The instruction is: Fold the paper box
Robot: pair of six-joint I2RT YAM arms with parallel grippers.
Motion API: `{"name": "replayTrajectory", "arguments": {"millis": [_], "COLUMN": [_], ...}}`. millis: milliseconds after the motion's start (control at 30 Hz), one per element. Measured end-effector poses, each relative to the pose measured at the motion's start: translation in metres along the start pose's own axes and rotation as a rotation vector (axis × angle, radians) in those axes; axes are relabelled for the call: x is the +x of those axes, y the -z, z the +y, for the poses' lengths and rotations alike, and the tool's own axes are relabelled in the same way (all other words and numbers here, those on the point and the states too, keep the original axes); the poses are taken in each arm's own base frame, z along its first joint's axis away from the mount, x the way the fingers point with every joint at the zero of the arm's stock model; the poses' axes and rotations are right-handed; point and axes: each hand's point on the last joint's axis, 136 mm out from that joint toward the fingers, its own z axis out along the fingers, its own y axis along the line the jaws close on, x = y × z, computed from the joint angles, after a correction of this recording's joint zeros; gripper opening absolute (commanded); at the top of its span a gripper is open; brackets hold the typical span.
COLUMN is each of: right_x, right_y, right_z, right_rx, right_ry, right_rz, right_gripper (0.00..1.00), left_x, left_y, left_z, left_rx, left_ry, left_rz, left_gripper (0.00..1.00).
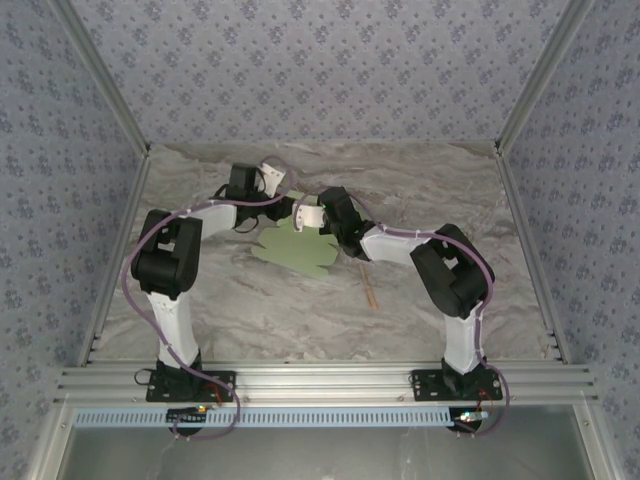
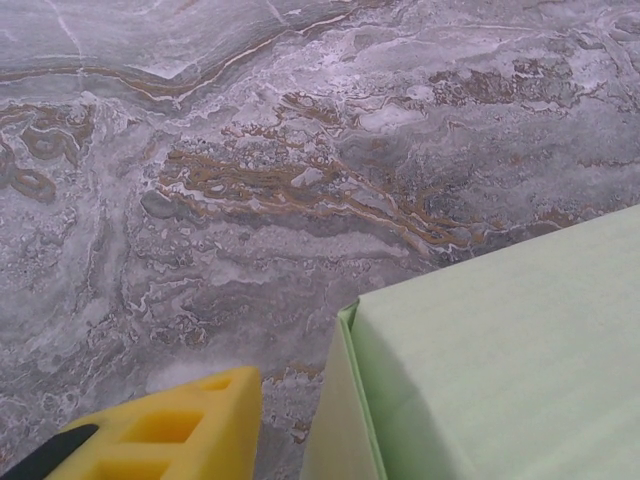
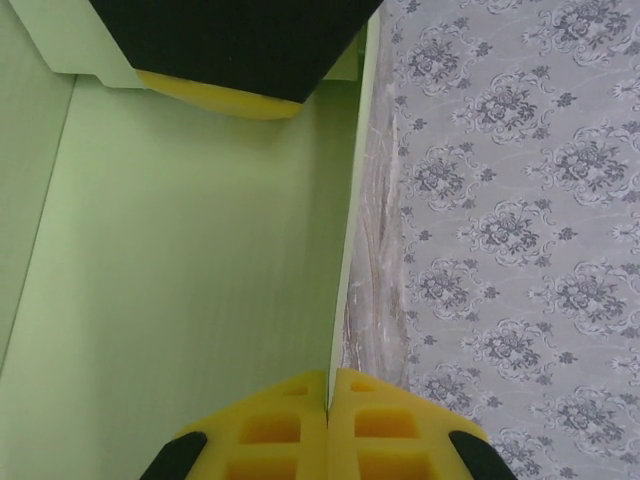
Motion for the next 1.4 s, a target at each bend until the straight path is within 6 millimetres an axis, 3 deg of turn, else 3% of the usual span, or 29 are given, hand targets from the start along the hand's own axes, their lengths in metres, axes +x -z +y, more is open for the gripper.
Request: {"name": "replayTrajectory", "arguments": {"millis": [533,933,1400], "right_x": [-0.011,-0.009,-0.010], "right_y": [0.001,0.001,0.001], "right_z": [-0.013,-0.008,-0.010], "right_rx": [0.026,0.010,0.013], "right_ry": [0.019,0.044,0.043], "right_rz": [-0.018,-0.009,-0.010], "right_gripper": [0.00,0.00,0.00], "left_x": [0.004,0.024,0.022], "left_y": [0.019,0.024,0.034], "left_z": [-0.004,-0.015,-0.012], "left_rx": [-0.033,0.043,0.076], "left_ry": [-0.053,-0.009,0.035], "left_rz": [0.034,0.110,0.145], "left_gripper": [0.43,0.50,0.33]}}
